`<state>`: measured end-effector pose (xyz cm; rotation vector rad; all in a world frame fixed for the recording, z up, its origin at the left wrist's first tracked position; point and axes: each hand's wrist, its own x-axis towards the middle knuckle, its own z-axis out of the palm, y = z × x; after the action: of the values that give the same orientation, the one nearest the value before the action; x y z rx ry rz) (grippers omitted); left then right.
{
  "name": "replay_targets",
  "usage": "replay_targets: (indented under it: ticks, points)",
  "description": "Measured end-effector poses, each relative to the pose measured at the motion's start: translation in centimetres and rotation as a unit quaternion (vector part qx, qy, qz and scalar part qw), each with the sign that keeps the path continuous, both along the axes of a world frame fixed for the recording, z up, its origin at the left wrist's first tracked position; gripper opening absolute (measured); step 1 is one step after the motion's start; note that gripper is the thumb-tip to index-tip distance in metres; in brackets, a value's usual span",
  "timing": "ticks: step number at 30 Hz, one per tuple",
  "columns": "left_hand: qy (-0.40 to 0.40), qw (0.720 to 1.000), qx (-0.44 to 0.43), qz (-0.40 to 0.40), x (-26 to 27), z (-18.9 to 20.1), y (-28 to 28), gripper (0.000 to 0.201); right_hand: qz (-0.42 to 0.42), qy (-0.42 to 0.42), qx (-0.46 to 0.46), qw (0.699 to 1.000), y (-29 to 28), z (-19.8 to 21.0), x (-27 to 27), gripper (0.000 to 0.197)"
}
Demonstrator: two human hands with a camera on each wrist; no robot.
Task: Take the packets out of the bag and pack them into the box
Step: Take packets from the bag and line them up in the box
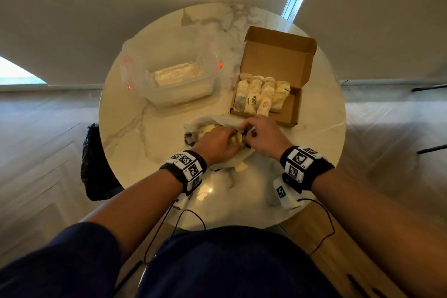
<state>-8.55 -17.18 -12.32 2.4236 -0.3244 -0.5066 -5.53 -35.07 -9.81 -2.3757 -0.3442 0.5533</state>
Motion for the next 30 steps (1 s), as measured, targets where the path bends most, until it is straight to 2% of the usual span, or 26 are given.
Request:
replay_targets:
  ticks: [3,8,11,16,19,21,23,27,30]
  points:
    - [0.001,1.000,0.009,0.028,0.8,-0.3,-0.9,0.022,-0.020,0.013,0.016,1.000,-0.4,0.2,0.2,0.025]
    - [-0.015,1.000,0.007,0.001,1.4,0.1,-0.3,0.019,-0.019,-0.005,0.002,1.000,-1.4,0.2,0.5,0.023]
    - [-0.011,1.000,0.025,0.002,1.4,0.8,1.2,0.007,-0.017,0.002,-0.012,1.000,-2.0,-0.3,0.9,0.025]
    - [0.010,0.999,-0.010,0.036,0.9,2.3,3.9,0.020,0.017,-0.038,-0.029,0.999,-1.8,-0.3,1.0,0.031]
    - [0.008,0.998,-0.050,0.048,0.6,3.1,4.4,0.022,0.078,-0.083,-0.003,0.993,-0.4,0.4,0.9,0.040]
    - [0.001,0.996,-0.074,0.054,0.4,3.4,4.3,0.019,0.123,-0.046,0.018,0.991,0.8,0.8,0.7,0.046]
    - [-0.004,0.994,-0.088,0.058,0.3,3.7,4.1,0.015,0.133,0.000,0.023,0.991,1.6,0.8,0.5,0.048]
    - [-0.009,0.994,-0.090,0.061,0.2,3.9,3.7,0.018,0.077,0.042,0.050,0.995,1.6,0.4,0.1,0.030]
    - [-0.017,0.995,-0.087,0.055,0.2,3.8,3.4,0.022,0.062,0.037,0.055,0.996,1.3,0.3,0.1,0.029]
